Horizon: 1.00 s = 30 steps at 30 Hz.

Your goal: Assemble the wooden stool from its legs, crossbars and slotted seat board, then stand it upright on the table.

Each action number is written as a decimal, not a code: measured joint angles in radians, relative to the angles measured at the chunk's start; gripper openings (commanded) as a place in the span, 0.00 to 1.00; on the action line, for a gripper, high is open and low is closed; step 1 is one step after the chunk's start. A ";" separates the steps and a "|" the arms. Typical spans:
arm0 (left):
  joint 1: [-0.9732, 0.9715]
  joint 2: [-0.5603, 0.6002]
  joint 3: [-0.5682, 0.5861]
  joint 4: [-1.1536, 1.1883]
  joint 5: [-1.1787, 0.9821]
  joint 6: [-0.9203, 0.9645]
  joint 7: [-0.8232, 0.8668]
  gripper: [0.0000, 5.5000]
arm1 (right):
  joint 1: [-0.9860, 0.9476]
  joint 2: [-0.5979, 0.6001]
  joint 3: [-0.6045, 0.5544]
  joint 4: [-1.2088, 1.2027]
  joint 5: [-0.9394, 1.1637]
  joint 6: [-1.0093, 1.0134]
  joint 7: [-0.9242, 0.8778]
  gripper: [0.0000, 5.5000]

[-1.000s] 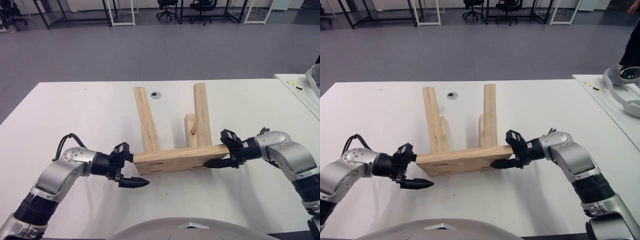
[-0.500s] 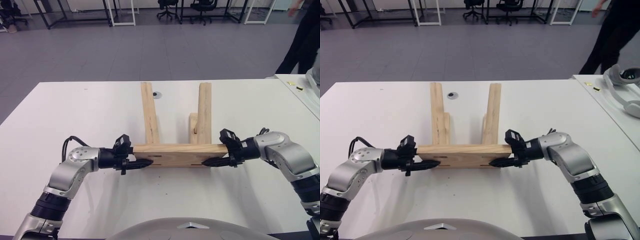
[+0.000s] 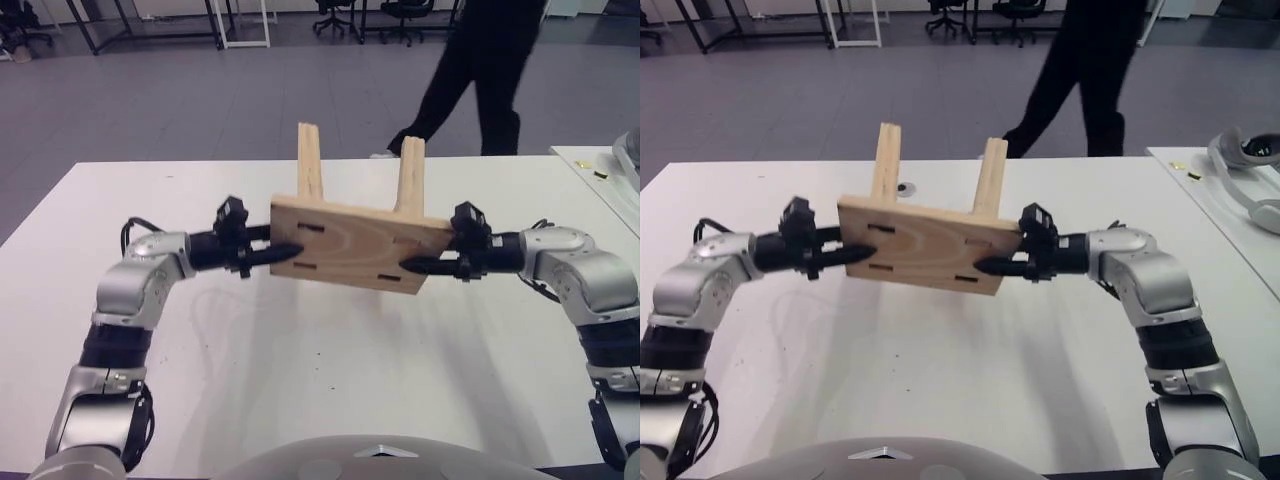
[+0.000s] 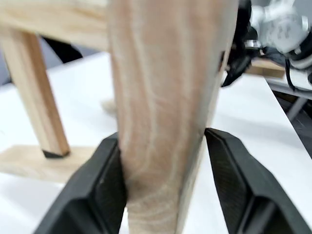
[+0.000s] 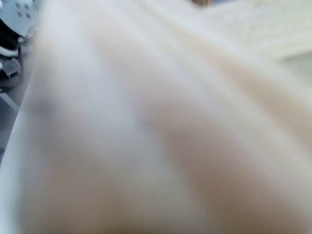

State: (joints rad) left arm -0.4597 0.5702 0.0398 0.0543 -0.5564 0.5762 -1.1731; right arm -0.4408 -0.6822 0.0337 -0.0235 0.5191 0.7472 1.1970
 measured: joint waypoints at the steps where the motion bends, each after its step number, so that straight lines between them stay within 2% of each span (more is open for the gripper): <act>1: -0.055 -0.007 0.020 0.031 -0.010 0.027 0.001 0.42 | -0.032 0.015 -0.021 0.024 0.017 0.028 -0.004 0.38; 5: -0.348 -0.087 0.192 0.234 -0.126 0.217 0.195 0.43 | -0.242 0.148 -0.164 0.179 0.162 0.146 -0.080 0.38; 8: -0.477 -0.185 0.316 0.351 -0.205 0.367 0.437 0.43 | -0.461 0.234 -0.328 0.339 0.236 0.222 -0.330 0.38; 10: -0.551 -0.206 0.388 0.403 -0.227 0.418 0.604 0.41 | -0.519 0.268 -0.386 0.404 0.270 0.269 -0.450 0.37; 13: -0.631 -0.260 0.493 0.484 -0.222 0.420 0.915 0.32 | -0.585 0.355 -0.465 0.514 0.302 0.287 -0.691 0.32; 14: -0.670 -0.293 0.535 0.509 -0.242 0.425 1.002 0.29 | -0.618 0.386 -0.516 0.571 0.306 0.273 -0.825 0.32; 16: -0.765 -0.345 0.614 0.555 -0.299 0.420 1.177 0.22 | -0.687 0.433 -0.604 0.657 0.321 0.211 -1.033 0.30; 19: -0.822 -0.375 0.691 0.591 -0.332 0.412 1.384 0.11 | -0.728 0.463 -0.712 0.767 0.346 0.086 -1.251 0.30; 23: -0.801 -0.374 0.700 0.590 -0.335 0.406 1.427 0.00 | -0.730 0.448 -0.764 0.839 0.352 -0.050 -1.329 0.30; 26: -0.778 -0.374 0.701 0.577 -0.337 0.393 1.449 0.00 | -0.683 0.451 -0.787 0.829 0.400 -0.059 -1.342 0.30; 30: -0.743 -0.374 0.683 0.509 -0.338 0.403 1.441 0.00 | -0.529 0.530 -0.814 0.583 0.556 0.032 -1.411 0.30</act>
State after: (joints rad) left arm -1.2026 0.1966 0.7229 0.5636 -0.8941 0.9789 0.2681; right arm -0.9698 -0.1518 -0.7799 0.5598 1.0750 0.7796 -0.2139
